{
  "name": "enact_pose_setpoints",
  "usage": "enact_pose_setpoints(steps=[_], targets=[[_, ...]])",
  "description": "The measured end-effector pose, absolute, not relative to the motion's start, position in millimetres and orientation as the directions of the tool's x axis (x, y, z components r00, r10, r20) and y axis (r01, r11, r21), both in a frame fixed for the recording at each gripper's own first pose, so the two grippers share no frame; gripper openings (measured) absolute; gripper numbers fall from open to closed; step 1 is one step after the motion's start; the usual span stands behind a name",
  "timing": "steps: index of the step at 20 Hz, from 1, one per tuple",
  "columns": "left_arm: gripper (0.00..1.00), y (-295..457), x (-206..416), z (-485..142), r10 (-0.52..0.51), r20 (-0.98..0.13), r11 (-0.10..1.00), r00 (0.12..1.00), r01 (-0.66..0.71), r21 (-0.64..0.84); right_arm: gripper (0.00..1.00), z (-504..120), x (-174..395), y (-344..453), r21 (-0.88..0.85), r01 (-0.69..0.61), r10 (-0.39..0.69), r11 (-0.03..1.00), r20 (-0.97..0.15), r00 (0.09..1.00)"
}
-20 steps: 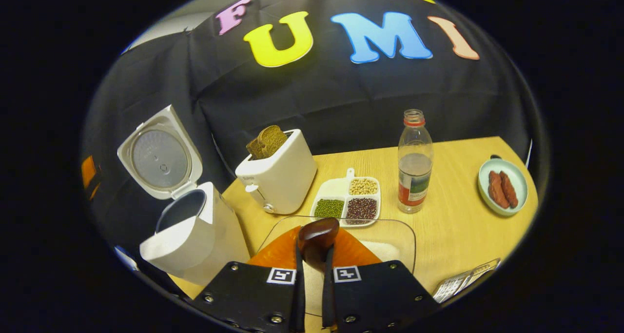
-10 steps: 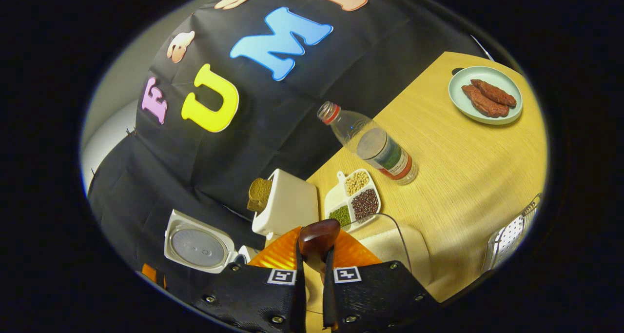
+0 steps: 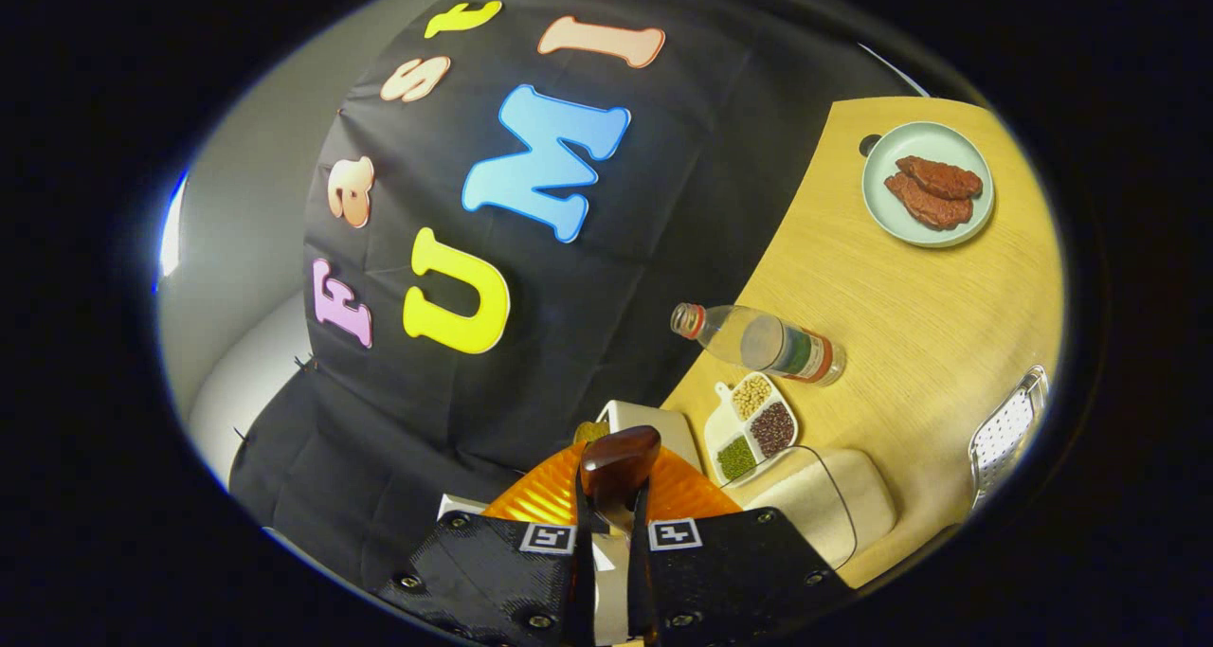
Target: Close the left gripper, press the button to open the rice cooker; take a wooden spoon from the chopstick holder with the right hand, scoop a spoonful of rice and pour it into the rice cooker, then put the wooden spoon back into the chopstick holder.
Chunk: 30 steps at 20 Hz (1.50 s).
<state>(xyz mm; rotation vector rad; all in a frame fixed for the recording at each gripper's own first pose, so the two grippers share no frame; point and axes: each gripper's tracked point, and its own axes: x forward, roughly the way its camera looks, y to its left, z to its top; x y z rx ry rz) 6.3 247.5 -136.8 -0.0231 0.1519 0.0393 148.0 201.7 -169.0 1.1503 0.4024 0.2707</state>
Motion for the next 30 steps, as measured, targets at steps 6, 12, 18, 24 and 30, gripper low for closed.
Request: enact_pose_setpoints(steps=[6,12,18,24,30], targets=[[0.97,260.0,-4.4,-147.2,0.012,-0.154,0.999,0.988,-0.02,-0.047,0.13,-119.8,142.9,221.2,0.931,-0.069,0.437,0.358,-0.102,0.894],[0.98,283.7,-15.1,-155.1,-0.004,-0.134,0.999,0.991,-0.001,-0.036,0.13,-94.0,137.7,262.3,0.931,-0.112,0.492,0.348,-0.079,0.867],[0.98,315.8,-26.7,-177.1,0.025,-0.153,0.998,0.988,-0.034,-0.056,0.13,-77.8,142.1,322.5,0.921,-0.166,0.575,0.351,-0.073,0.815],[0.96,353.5,-48.0,-207.4,0.063,-0.2,0.995,0.978,-0.076,-0.062,0.13,-72.4,145.1,394.5,0.898,-0.241,0.666,0.367,-0.073,0.742],[0.96,368.9,-69.2,-222.9,0.094,-0.223,0.993,0.97,-0.106,-0.043,0.13,-90.7,153.9,469.1,0.845,-0.324,0.743,0.426,-0.122,0.658]])
